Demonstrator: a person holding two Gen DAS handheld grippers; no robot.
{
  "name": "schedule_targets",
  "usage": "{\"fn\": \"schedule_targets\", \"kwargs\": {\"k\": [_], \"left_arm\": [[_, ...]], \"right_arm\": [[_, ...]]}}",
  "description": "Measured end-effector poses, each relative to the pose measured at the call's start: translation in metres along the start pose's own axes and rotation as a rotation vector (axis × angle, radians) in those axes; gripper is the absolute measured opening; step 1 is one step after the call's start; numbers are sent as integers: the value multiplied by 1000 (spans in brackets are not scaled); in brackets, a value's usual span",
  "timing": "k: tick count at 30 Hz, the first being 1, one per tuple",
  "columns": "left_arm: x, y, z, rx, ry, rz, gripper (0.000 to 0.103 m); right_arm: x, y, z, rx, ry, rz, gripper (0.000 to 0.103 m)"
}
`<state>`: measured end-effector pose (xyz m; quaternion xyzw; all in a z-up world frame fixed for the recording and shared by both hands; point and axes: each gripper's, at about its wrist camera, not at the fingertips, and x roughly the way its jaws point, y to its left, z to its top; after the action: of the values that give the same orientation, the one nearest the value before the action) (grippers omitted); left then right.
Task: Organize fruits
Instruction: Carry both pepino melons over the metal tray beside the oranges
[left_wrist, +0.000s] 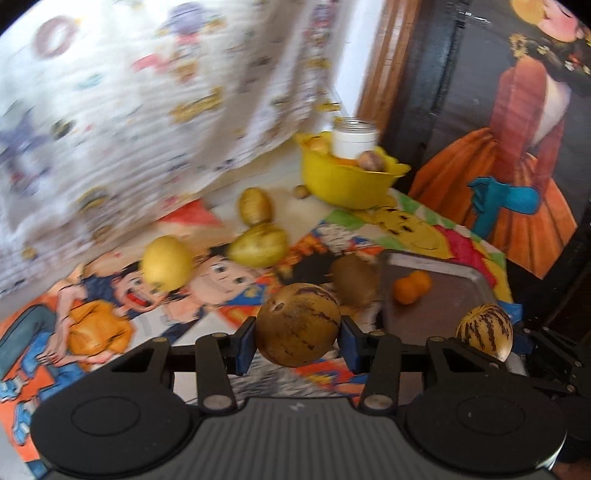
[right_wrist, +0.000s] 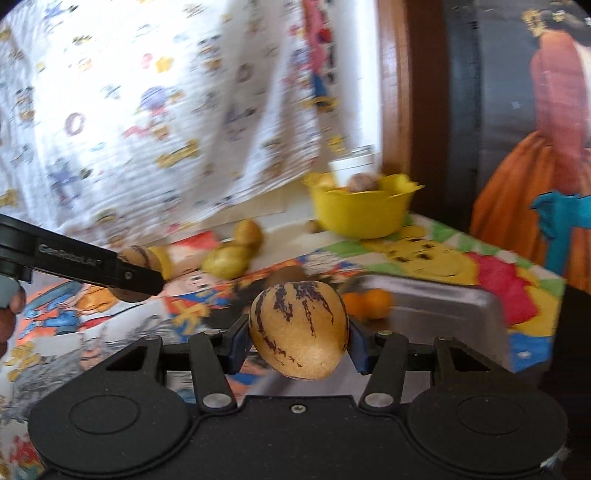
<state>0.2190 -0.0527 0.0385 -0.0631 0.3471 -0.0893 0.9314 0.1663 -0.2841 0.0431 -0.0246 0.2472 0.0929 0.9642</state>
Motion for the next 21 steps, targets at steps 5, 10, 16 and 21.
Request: {"fn": "schedule_targets", "kwargs": {"k": [5, 10, 16, 21], "left_arm": [[11, -42, 6, 56, 3, -44, 50], [29, -75, 3, 97, 23, -89, 50], [53, -94, -2, 101, 57, -114, 50], [74, -102, -3, 115, 60, -106, 50]], "right_arm": [[-3, -42, 2, -37, 2, -72, 55], [4, -74, -1, -37, 14, -107, 55], [18, -93, -9, -7, 36, -109, 55], [35, -99, -8, -9, 47, -96, 55]]}}
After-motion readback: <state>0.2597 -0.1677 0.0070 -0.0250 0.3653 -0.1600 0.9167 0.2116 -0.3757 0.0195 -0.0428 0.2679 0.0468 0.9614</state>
